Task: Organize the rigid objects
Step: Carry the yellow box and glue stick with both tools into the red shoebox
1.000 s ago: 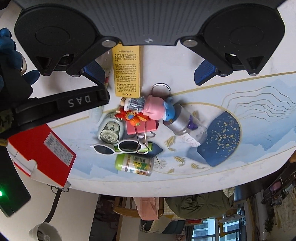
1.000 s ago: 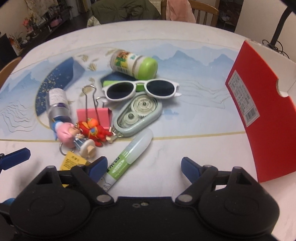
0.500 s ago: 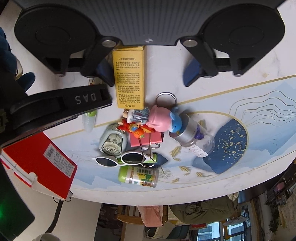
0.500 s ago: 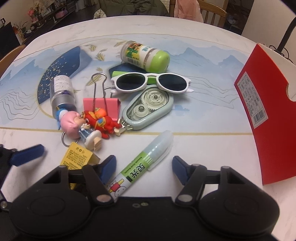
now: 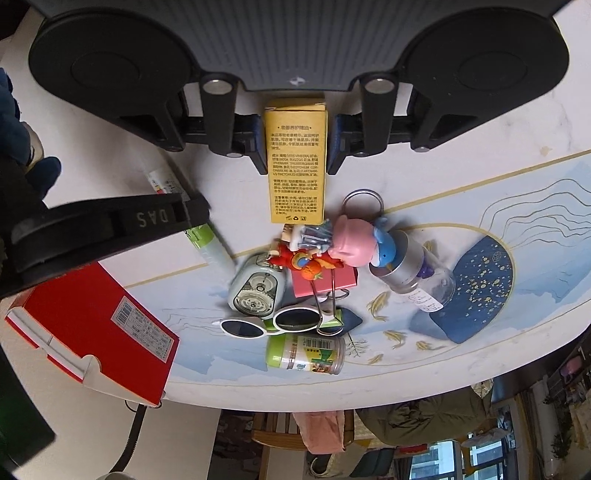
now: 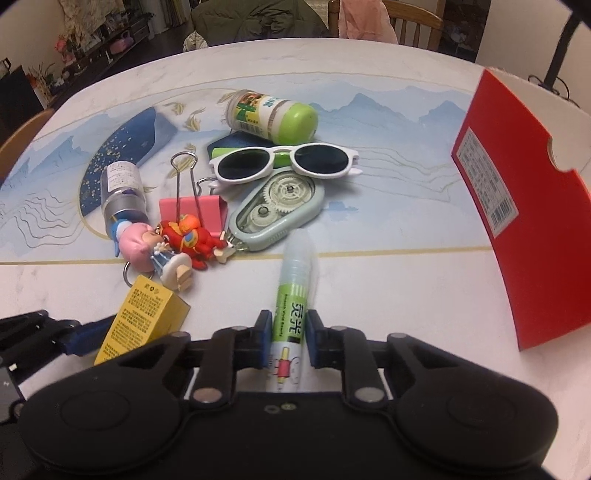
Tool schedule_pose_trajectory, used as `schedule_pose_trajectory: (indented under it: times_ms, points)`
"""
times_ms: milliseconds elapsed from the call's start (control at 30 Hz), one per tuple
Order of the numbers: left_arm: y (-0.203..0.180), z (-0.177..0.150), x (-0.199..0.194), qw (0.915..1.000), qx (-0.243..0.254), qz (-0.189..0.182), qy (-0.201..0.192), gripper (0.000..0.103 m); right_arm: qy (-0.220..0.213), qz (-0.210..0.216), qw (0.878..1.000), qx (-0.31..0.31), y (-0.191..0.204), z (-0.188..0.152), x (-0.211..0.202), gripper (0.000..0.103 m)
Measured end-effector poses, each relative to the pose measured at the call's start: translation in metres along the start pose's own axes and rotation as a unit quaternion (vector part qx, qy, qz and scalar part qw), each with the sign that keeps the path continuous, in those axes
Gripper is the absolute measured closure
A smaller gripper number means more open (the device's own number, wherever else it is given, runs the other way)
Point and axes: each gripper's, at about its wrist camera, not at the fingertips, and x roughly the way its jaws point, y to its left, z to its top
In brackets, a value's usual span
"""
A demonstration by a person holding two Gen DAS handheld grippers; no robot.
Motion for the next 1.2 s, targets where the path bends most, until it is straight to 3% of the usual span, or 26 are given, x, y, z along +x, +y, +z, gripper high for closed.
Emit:
schedule_pose_trajectory:
  times_ms: [533, 1200]
  points:
    - [-0.025, 0.016, -0.025, 0.9997, -0.024, -0.004, -0.005, 0.073, -0.034, 0.034, 0.999, 0.011, -0.038, -0.007, -0.050, 0.087]
    - [-0.094, 0.097, -0.064, 0.9984, -0.026, -0.024, -0.045, 0.073, -0.096, 0.068, 0.993, 0.012, -0.107, 0.019, -0.122, 0.087]
